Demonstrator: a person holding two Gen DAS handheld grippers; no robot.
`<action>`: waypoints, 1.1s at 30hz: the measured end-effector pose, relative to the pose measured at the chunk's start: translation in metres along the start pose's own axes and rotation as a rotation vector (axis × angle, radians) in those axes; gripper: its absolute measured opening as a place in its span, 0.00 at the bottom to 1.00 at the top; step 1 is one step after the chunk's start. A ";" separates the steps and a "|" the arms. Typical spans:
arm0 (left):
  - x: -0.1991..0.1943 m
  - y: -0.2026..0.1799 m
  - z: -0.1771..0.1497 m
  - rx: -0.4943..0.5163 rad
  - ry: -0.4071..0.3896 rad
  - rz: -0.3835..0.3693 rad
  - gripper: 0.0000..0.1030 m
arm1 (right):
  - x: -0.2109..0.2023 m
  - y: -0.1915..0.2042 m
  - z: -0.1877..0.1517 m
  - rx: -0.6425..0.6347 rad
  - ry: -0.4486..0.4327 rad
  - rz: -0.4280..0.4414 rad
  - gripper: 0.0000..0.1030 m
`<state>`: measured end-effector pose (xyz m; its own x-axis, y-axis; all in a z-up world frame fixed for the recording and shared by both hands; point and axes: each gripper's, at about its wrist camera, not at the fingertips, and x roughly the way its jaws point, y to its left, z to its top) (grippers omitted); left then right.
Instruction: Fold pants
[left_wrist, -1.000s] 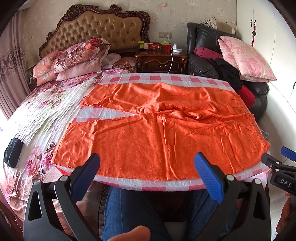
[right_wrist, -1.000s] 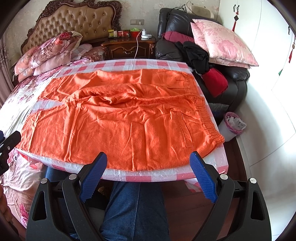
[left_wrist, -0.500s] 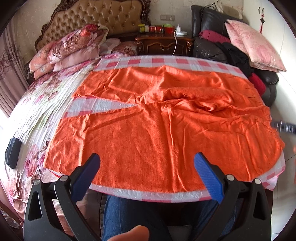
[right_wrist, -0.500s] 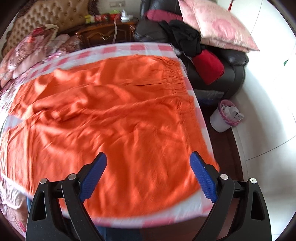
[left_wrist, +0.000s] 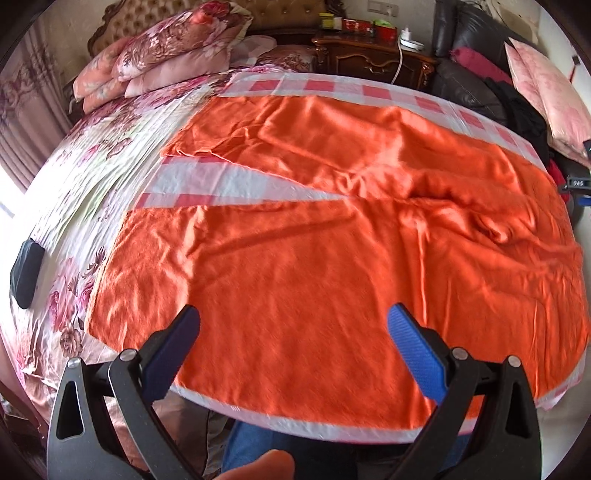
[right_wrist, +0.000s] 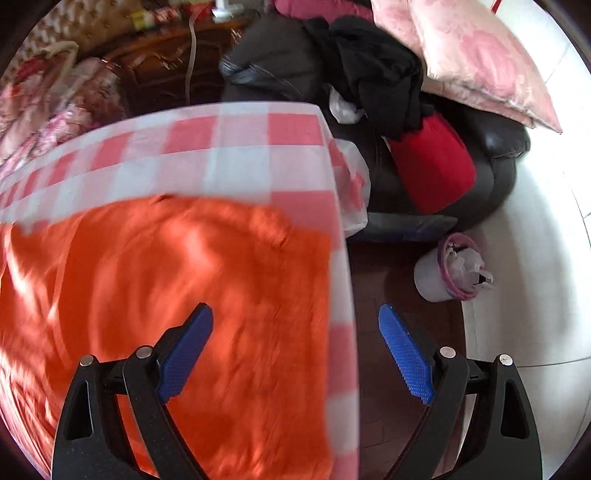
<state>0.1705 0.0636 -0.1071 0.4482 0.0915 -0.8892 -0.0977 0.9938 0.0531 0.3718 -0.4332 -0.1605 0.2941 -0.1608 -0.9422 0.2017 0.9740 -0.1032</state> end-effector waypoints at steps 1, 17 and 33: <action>0.001 0.005 0.003 -0.010 -0.001 -0.008 0.99 | 0.009 -0.003 0.011 -0.003 0.013 -0.019 0.86; 0.065 0.125 0.162 -0.317 0.035 -0.233 0.88 | 0.008 0.030 0.034 -0.204 -0.047 0.124 0.16; 0.242 0.167 0.335 -0.610 0.402 -0.238 0.58 | -0.201 0.018 -0.083 -0.367 -0.501 0.476 0.14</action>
<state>0.5599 0.2727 -0.1610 0.1727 -0.2660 -0.9484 -0.5640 0.7627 -0.3166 0.2388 -0.3704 0.0003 0.6762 0.3193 -0.6640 -0.3477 0.9328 0.0945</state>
